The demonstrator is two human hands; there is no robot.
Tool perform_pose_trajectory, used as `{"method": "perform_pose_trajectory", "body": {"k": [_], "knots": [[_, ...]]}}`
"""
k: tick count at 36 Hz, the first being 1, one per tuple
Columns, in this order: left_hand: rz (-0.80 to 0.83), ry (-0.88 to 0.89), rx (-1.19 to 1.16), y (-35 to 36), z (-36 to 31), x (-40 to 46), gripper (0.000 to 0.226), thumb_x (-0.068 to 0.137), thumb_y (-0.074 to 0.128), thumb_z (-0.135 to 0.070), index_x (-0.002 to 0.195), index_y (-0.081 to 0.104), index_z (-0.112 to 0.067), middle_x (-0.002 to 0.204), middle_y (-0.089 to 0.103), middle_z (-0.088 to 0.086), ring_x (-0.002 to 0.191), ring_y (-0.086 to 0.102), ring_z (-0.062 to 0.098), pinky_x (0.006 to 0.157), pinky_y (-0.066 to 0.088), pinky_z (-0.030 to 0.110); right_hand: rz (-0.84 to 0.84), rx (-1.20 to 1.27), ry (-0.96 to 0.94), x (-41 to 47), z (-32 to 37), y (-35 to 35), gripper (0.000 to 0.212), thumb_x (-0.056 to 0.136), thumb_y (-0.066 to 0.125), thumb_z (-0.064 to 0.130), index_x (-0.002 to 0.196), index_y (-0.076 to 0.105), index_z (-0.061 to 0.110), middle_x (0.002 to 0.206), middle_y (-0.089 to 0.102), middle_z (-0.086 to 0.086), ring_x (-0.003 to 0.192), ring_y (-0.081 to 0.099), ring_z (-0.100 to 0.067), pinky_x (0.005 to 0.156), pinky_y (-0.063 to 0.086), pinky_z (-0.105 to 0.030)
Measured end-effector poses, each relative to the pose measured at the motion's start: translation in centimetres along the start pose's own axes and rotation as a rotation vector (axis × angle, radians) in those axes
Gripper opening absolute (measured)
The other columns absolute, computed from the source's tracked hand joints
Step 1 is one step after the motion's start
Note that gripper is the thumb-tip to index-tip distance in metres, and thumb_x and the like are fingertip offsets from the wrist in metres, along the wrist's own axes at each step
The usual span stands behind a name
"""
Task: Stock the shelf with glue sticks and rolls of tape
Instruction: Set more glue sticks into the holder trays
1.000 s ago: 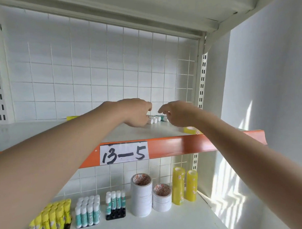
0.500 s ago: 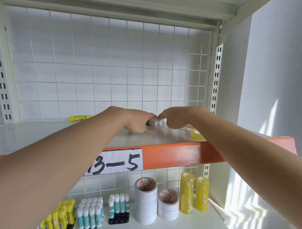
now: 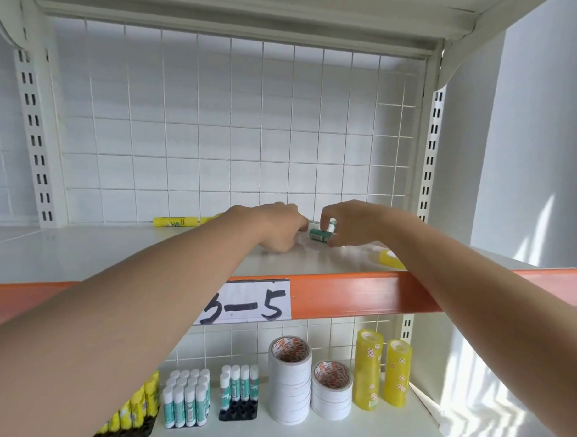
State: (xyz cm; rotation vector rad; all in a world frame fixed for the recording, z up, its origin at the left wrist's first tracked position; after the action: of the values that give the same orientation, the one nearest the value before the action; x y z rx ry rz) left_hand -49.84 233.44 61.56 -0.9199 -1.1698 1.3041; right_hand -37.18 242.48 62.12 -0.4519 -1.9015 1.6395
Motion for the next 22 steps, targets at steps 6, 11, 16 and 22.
{"method": "perform_pose_trajectory", "body": {"k": [6, 11, 16, 22], "knots": [[-0.088, -0.014, 0.103, -0.7, 0.1, -1.0, 0.026, 0.097, 0.046, -0.029, 0.109, 0.059, -0.01, 0.112, 0.045, 0.006, 0.11, 0.045, 0.027, 0.074, 0.039, 0.035, -0.175, 0.06, 0.003, -0.8, 0.4, -1.0, 0.025, 0.083, 0.059, 0.017, 0.108, 0.062, 0.022, 0.085, 0.054, 0.007, 0.08, 0.051, -0.017, 0.066, 0.04, -0.027], [-0.28, -0.024, -0.014, -2.9, 0.8, -3.2, 0.017, 0.1, 0.041, -0.03, 0.097, 0.045, -0.014, 0.091, 0.047, 0.002, 0.08, 0.047, 0.024, 0.063, 0.034, 0.033, -0.364, 0.176, 0.021, -2.1, 0.6, -2.6, 0.017, 0.082, 0.057, 0.018, 0.095, 0.066, 0.023, 0.082, 0.058, 0.008, 0.075, 0.054, -0.015, 0.066, 0.045, -0.028], [-0.512, 0.015, -0.147, -4.4, 1.7, -7.0, 0.023, 0.1, 0.044, -0.038, 0.107, 0.051, -0.017, 0.087, 0.049, -0.006, 0.083, 0.049, 0.023, 0.059, 0.03, 0.032, -0.572, 0.321, -0.054, -4.8, 2.0, -3.7, 0.013, 0.083, 0.066, 0.016, 0.095, 0.066, 0.019, 0.078, 0.059, 0.011, 0.071, 0.055, -0.016, 0.067, 0.044, -0.027], [-0.739, 0.097, -0.526, -4.4, 1.7, -13.4, 0.016, 0.095, 0.055, -0.033, 0.103, 0.055, -0.019, 0.076, 0.059, -0.009, 0.078, 0.056, 0.022, 0.072, 0.046, 0.035, -0.801, 0.548, -0.021, -9.6, 6.1, -3.8, 0.016, 0.082, 0.071, 0.02, 0.091, 0.057, 0.022, 0.081, 0.064, 0.013, 0.066, 0.062, -0.011, 0.057, 0.043, -0.014]]}}
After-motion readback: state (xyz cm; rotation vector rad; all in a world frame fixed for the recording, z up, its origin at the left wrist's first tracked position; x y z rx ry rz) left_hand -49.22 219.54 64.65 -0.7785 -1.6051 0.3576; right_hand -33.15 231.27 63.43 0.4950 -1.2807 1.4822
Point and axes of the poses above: each hand's wrist, its own x-axis towards the middle knuckle, its own y-axis out of the palm, z = x × y, the point moved 2 cm from there along x, towards the middle knuckle
